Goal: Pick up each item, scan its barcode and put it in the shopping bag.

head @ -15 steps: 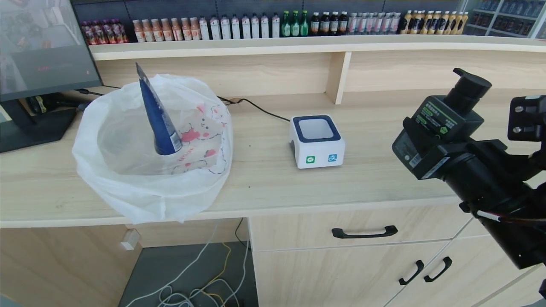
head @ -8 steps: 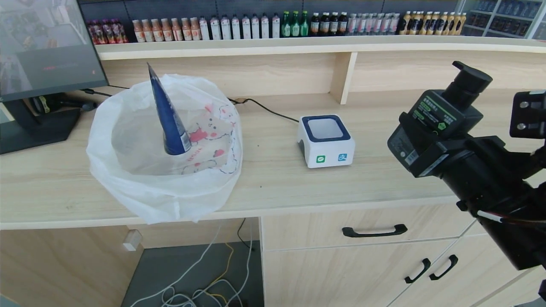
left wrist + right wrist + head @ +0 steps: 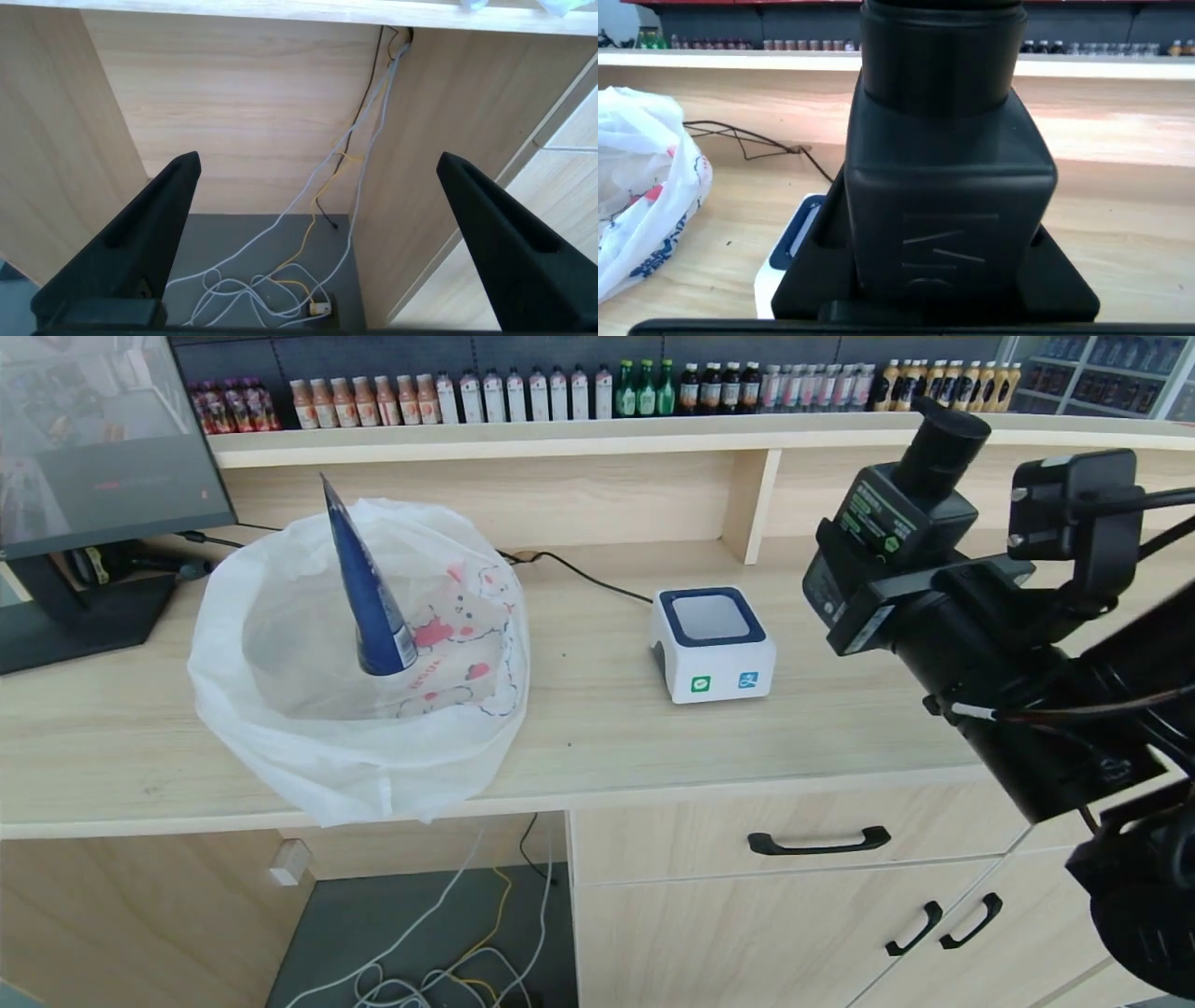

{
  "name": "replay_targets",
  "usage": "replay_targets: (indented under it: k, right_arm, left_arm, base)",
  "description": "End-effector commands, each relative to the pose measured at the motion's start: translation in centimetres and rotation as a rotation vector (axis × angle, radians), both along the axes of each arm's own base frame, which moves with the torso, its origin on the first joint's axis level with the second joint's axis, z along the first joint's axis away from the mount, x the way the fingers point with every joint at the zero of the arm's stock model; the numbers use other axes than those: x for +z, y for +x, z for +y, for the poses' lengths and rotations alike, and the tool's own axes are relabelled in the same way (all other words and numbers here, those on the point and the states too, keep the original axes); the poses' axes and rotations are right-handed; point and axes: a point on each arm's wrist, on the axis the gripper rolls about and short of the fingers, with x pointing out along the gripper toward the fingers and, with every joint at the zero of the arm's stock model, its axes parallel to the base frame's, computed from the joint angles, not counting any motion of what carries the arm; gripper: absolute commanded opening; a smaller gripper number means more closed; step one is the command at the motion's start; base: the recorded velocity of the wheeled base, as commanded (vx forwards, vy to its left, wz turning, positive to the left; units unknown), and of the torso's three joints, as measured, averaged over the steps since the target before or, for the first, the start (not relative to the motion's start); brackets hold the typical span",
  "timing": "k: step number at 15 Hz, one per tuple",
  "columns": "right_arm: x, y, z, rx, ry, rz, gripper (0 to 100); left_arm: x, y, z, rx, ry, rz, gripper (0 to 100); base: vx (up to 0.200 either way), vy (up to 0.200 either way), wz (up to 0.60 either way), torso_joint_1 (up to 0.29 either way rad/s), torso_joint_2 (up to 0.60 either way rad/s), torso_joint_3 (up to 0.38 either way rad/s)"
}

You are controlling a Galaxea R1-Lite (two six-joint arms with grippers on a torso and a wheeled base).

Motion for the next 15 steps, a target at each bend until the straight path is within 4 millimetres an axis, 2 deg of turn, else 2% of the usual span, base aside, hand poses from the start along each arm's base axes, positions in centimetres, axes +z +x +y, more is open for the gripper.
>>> replay_targets:
  k: [1, 6, 8, 10, 11, 15]
  right_arm:
    - [-0.1, 2.7, 1.9, 0.030, -0.080, -0.053, 0]
    - [0.2, 5.8, 4.2, 0.138, -0.232, -0.178, 0]
    - [0.0, 7.0, 3.5, 0.129, -0.323, -0.220, 0]
    - [-0.1, 8.1, 1.6, 0.085, -0.412, -0.246, 0]
    - [-0.1, 8.4, 1.4, 0.100, -0.447, -0.261, 0]
    - [-0.5, 10.0, 2.0, 0.191, -0.568, -0.337, 0]
  left_arm:
    - [0.0, 0.0, 0.0, 0.000, 0.003, -0.001, 100]
    - [0.0, 0.0, 0.0, 0.002, 0.004, -0.001, 100]
    - [0.0, 0.0, 0.0, 0.002, 0.004, -0.001, 100]
    - [0.0, 0.0, 0.0, 0.000, 0.004, -0.001, 100]
    - [0.0, 0.0, 0.0, 0.000, 0.003, -0.001, 100]
    - [0.0, 0.0, 0.0, 0.000, 0.004, -0.001, 100]
  base:
    - [0.000, 0.000, 0.00, 0.000, 0.00, 0.000]
    - [0.000, 0.000, 0.00, 0.000, 0.00, 0.000]
    - [0.000, 0.000, 0.00, 0.000, 0.00, 0.000]
    - [0.000, 0.000, 0.00, 0.000, 0.00, 0.000]
    - [0.000, 0.000, 0.00, 0.000, 0.00, 0.000]
    - [0.000, 0.000, 0.00, 0.000, 0.00, 0.000]
